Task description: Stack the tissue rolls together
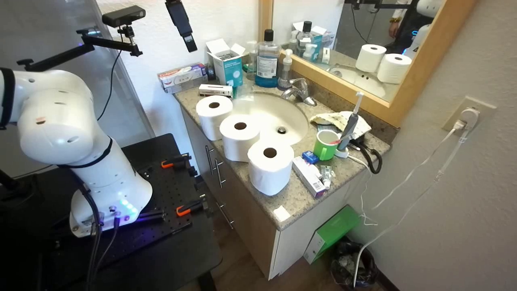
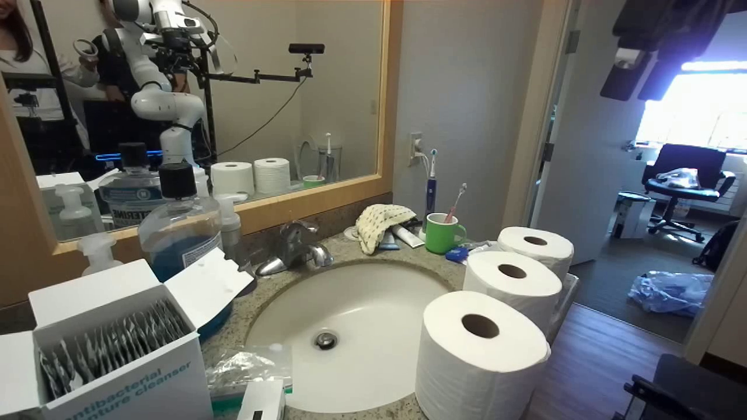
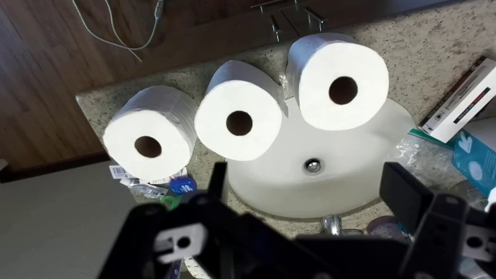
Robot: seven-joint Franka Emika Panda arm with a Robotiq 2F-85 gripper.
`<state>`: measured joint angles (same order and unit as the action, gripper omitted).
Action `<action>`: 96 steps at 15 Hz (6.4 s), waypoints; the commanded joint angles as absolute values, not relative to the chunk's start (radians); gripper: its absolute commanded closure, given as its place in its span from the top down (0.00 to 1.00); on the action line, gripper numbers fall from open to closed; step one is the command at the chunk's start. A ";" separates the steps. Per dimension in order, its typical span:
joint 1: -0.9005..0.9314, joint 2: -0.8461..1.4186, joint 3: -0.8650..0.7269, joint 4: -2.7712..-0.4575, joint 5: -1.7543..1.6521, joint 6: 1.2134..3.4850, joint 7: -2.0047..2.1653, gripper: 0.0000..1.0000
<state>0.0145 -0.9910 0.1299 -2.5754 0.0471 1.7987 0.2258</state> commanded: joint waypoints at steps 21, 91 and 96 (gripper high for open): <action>0.022 -0.769 0.154 -2.478 0.005 1.841 0.196 1.00; 0.126 -0.387 0.087 -2.626 0.097 2.215 0.041 1.00; 0.135 -0.360 0.081 -2.685 0.121 2.311 0.019 1.00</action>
<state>0.1265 -0.3678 0.0904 -2.6458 0.0871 2.2506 0.0584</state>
